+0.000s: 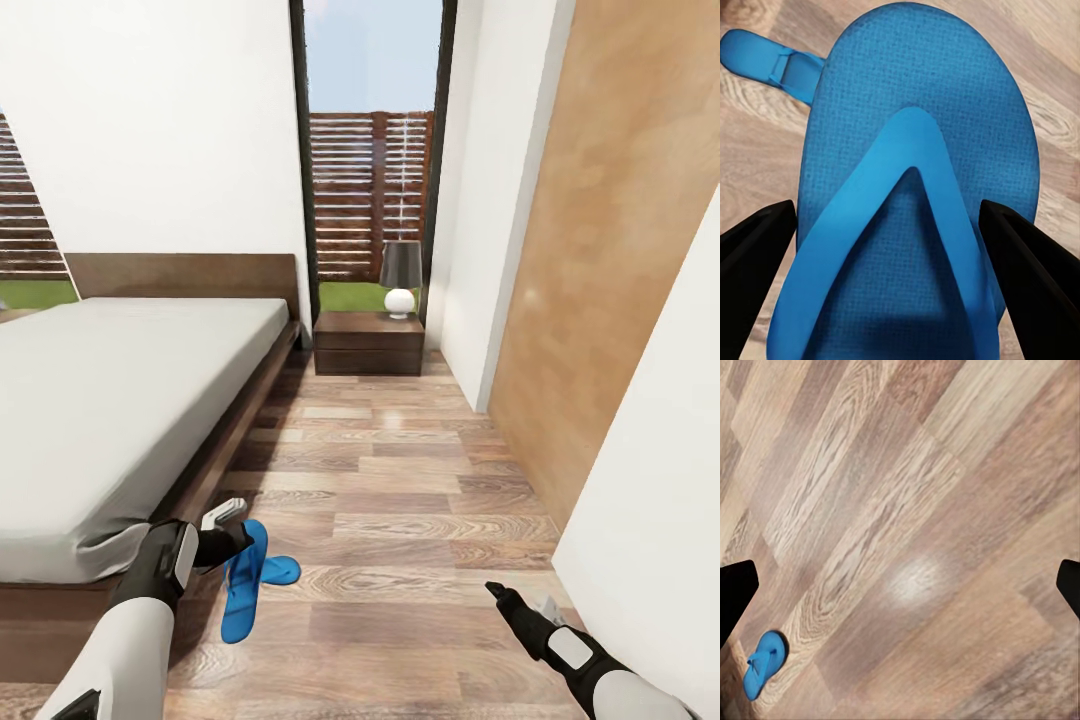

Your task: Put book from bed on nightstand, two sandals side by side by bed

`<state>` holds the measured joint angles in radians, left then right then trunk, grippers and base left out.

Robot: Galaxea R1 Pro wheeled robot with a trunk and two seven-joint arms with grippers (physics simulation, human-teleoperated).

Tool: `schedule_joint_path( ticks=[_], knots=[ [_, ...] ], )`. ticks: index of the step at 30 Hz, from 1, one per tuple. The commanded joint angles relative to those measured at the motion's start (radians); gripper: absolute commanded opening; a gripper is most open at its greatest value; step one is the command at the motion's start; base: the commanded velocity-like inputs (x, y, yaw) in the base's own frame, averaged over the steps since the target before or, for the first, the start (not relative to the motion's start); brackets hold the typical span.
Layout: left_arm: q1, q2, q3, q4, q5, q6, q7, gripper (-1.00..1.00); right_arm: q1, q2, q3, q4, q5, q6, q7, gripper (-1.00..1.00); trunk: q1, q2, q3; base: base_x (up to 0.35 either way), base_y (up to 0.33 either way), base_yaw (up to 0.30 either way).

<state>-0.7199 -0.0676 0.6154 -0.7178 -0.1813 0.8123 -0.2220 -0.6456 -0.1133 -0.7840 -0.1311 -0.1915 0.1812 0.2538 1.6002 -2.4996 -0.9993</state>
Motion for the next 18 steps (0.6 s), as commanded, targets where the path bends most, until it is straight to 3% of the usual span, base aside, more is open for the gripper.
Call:
schedule_joint_path(
  ticks=[1,11,18],
  knots=[
    [-0.001,-0.001,0.006,-0.002,-0.010,0.004,-0.009,-1.00,0.000,0.000,0.001,-0.001,-0.010,0.007,0.002,1.00,0.000,0.000,-0.001,0.000,0.000,-0.004],
    [-0.001,-0.001,0.006,-0.002,-0.010,0.004,-0.009,-1.00,0.000,0.000,0.000,-0.004,-0.009,0.003,0.004,1.00,0.000,0.000,-0.001,0.000,0.061,-0.007],
    [-0.001,-0.001,0.006,-0.002,-0.010,0.004,-0.009,-1.00,0.000,0.000,0.000,-0.004,-0.007,0.003,0.029,1.00,0.000,0.000,-0.001,0.000,0.134,-0.146]
  ],
)
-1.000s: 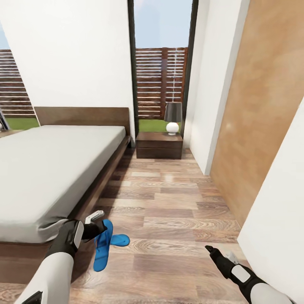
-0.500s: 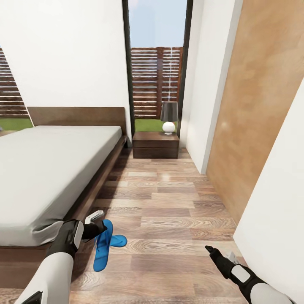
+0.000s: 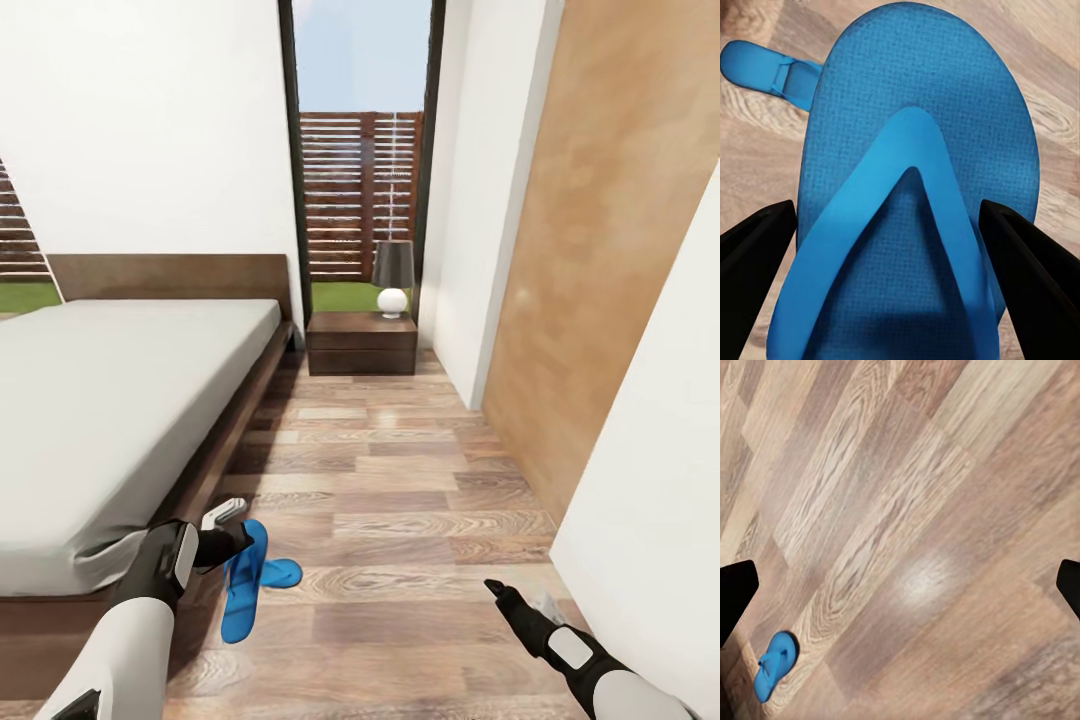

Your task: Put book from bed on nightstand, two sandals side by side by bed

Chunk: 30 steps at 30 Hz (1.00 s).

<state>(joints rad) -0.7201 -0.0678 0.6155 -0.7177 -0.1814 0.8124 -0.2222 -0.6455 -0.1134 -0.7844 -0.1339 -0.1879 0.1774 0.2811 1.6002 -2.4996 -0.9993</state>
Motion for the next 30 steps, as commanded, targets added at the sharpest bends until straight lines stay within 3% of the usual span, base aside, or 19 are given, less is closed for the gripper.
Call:
schedule_joint_path(
  ticks=[1,15,30],
  knots=[
    [-0.001,-0.001,0.007,-0.002,-0.010,0.004,-0.009,-1.00,0.000,0.000,0.001,0.000,-0.010,0.007,0.009,1.00,0.000,0.000,-0.001,0.000,0.156,-0.192],
    [-0.001,-0.001,0.006,-0.002,-0.010,0.004,-0.009,-1.00,0.000,0.000,0.001,0.002,-0.009,0.007,0.022,1.00,0.000,0.000,-0.001,0.000,0.121,-0.115],
    [-0.001,-0.001,0.006,0.013,-0.009,0.004,-0.008,-1.00,0.000,0.000,0.001,0.002,-0.008,0.007,0.023,1.00,0.000,0.000,-0.001,0.000,0.142,-0.251]
  ],
)
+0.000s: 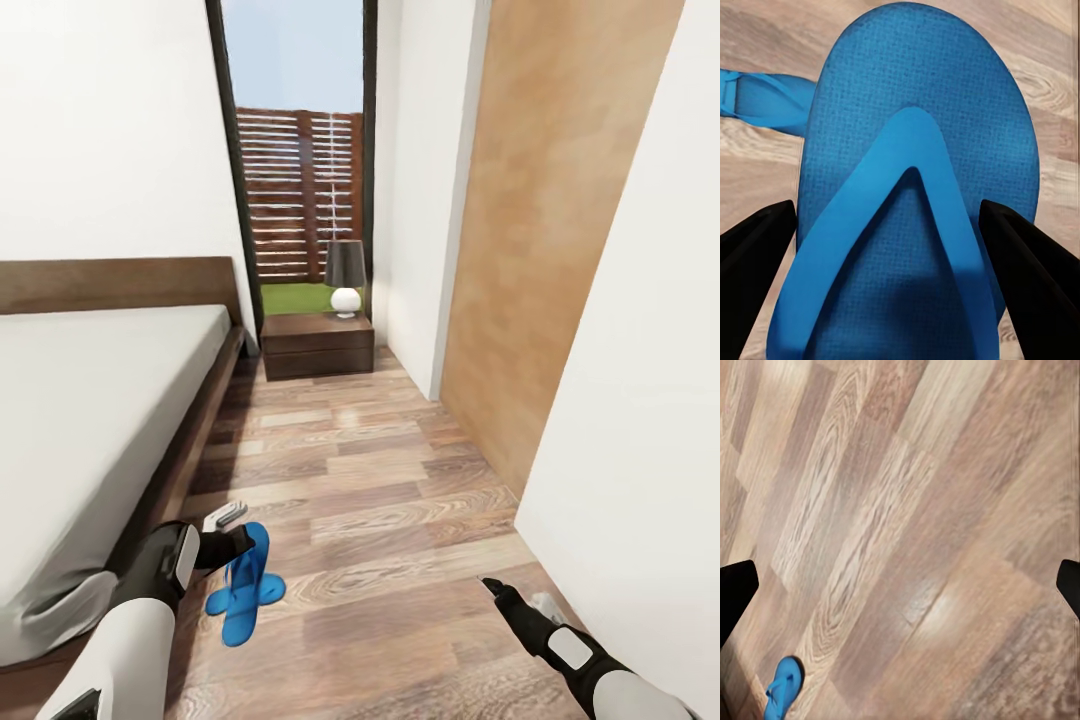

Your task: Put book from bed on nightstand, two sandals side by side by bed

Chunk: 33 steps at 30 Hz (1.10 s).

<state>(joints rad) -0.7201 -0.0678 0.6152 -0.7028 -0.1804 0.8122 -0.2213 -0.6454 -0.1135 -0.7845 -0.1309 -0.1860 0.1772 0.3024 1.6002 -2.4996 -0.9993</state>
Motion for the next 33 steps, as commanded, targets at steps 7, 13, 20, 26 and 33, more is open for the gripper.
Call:
schedule_joint_path(
  ticks=[7,13,20,26,33],
  knots=[
    [-0.001,0.000,0.007,-0.001,-0.010,0.004,-0.009,-1.00,0.000,0.000,0.001,-0.001,-0.010,0.007,0.001,1.00,0.000,0.000,-0.001,0.000,0.125,-0.269],
    [-0.001,0.000,0.007,-0.001,-0.010,0.004,-0.009,-1.00,0.000,0.000,0.001,-0.001,-0.010,0.007,0.001,1.00,0.000,0.000,-0.001,0.000,0.124,-0.266],
    [-0.001,0.000,0.007,-0.001,-0.010,0.004,-0.010,-1.00,0.000,0.000,0.001,-0.001,-0.010,0.007,0.000,1.00,0.000,0.000,-0.003,0.000,0.102,-0.143],
    [-0.001,-0.001,0.006,0.001,-0.011,0.004,-0.009,-1.00,0.000,0.000,0.002,-0.002,-0.008,0.007,0.000,1.00,0.000,0.000,-0.004,0.000,0.013,-0.015],
    [-0.001,-0.006,0.001,0.009,-0.013,-0.008,-0.007,-1.00,0.000,0.000,0.007,-0.004,-0.007,0.008,0.001,1.00,0.000,0.000,-0.004,0.000,0.002,-0.002]
  ],
)
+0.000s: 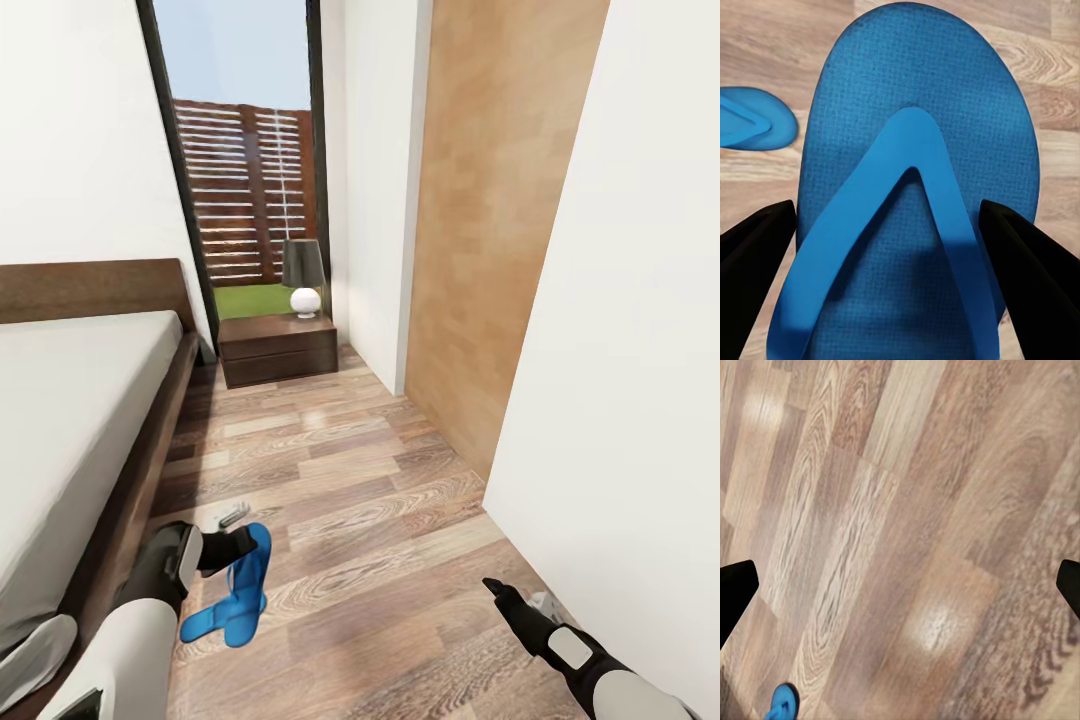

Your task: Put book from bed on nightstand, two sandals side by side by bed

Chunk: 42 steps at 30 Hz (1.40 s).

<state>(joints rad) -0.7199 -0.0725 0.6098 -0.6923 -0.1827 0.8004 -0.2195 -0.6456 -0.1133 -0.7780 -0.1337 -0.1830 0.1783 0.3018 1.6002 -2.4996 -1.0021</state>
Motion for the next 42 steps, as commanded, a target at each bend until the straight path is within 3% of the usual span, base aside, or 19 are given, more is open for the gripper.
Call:
schedule_joint_path(
  ticks=[1,4,6,11,12,14,15,18,19,23,24,26,27,29,32,35,36,41,42],
  knots=[
    [-0.001,-0.003,0.005,0.003,-0.012,-0.002,-0.008,-1.00,0.000,0.000,0.001,-0.001,-0.010,0.007,0.002,1.00,0.000,0.000,-0.001,0.000,0.000,0.000],
    [-0.001,-0.005,-0.009,0.042,-0.017,-0.039,-0.004,-1.00,0.000,0.000,0.004,-0.002,-0.010,0.008,0.001,1.00,0.000,0.000,-0.001,0.000,0.000,0.000],
    [-0.002,-0.005,-0.043,0.076,-0.022,-0.078,-0.002,-1.00,0.000,0.000,0.005,-0.003,-0.010,0.009,0.001,1.00,0.000,0.000,-0.001,0.000,0.000,0.000],
    [-0.004,0.006,-0.182,0.106,-0.035,-0.112,-0.002,-1.00,0.000,0.001,0.005,-0.007,-0.009,0.010,0.001,1.00,0.000,0.000,-0.001,0.000,0.000,0.000],
    [-0.005,0.008,-0.235,0.109,-0.037,-0.116,-0.003,-1.00,0.000,0.001,0.005,-0.008,-0.009,0.010,0.001,1.00,0.000,0.000,-0.001,0.000,0.000,0.000],
    [-0.006,0.010,-0.290,0.112,-0.039,-0.120,-0.004,-1.00,0.000,0.000,0.005,-0.008,-0.009,0.011,0.001,1.00,0.000,0.000,-0.001,0.000,0.000,0.000],
    [-0.008,0.012,-0.347,0.115,-0.040,-0.123,-0.004,-1.00,0.000,-0.001,0.006,-0.008,-0.009,0.011,0.002,1.00,0.000,0.000,-0.001,0.000,0.000,0.000],
    [-0.010,0.015,-0.433,0.117,-0.043,-0.124,-0.005,-1.00,0.000,-0.003,0.007,-0.009,-0.009,0.011,0.005,1.00,0.000,0.000,-0.001,0.000,0.000,0.000],
    [-0.012,0.019,-0.490,0.117,-0.045,-0.127,-0.006,-1.00,0.000,-0.004,0.007,-0.009,-0.009,0.012,0.009,1.00,0.000,0.000,-0.001,0.000,0.000,0.000],
    [-0.016,0.036,-0.600,0.117,-0.057,-0.132,-0.007,-1.00,0.000,-0.005,0.009,-0.009,-0.009,0.013,0.021,1.00,0.000,0.000,-0.001,0.000,0.000,0.000],
    [-0.020,0.047,-0.651,0.117,-0.064,-0.132,-0.009,-1.00,0.000,-0.006,0.009,-0.009,-0.009,0.013,0.026,1.00,0.000,0.000,-0.001,0.000,0.000,0.000],
    [-0.025,0.057,-0.697,0.117,-0.068,-0.133,-0.020,-1.00,0.000,-0.006,0.009,-0.009,-0.009,0.013,0.031,1.00,0.000,0.000,-0.001,0.000,0.000,0.000],
    [-0.032,0.068,-0.738,0.117,-0.072,-0.134,-0.048,-1.00,0.000,-0.006,0.009,-0.009,-0.009,0.014,0.035,1.00,0.000,0.000,-0.001,0.000,0.000,0.000],
    [-0.038,0.081,-0.775,0.117,-0.078,-0.136,-0.094,-1.00,0.000,-0.006,0.009,-0.009,-0.009,0.014,0.037,1.00,0.000,0.000,-0.001,0.000,0.000,0.000],
    [-0.063,0.142,-0.851,0.118,-0.130,-0.181,-0.291,-1.00,0.000,-0.007,0.009,-0.009,-0.009,0.015,0.041,1.00,0.000,0.000,-0.001,0.000,0.000,0.000],
    [-0.082,0.166,-0.872,0.123,-0.201,-0.230,-0.411,-1.00,0.000,-0.008,0.009,-0.009,-0.009,0.015,0.041,1.00,0.000,0.000,-0.001,0.000,0.000,0.000],
    [-0.090,0.172,-0.878,0.124,-0.246,-0.247,-0.460,-1.00,0.000,-0.008,0.009,-0.009,-0.009,0.015,0.041,1.00,0.000,0.000,-0.001,0.000,0.000,0.000],
    [-0.101,0.178,-0.884,0.126,-0.401,-0.279,-0.617,-1.00,0.000,-0.008,0.008,-0.009,-0.009,0.014,0.043,1.00,0.000,0.000,-0.001,0.000,0.000,0.000],
    [-0.101,0.179,-0.885,0.126,-0.411,-0.281,-0.632,-1.00,0.000,-0.008,0.008,-0.009,-0.009,0.014,0.043,1.00,0.000,0.000,-0.001,0.000,0.000,0.000]
  ],
)
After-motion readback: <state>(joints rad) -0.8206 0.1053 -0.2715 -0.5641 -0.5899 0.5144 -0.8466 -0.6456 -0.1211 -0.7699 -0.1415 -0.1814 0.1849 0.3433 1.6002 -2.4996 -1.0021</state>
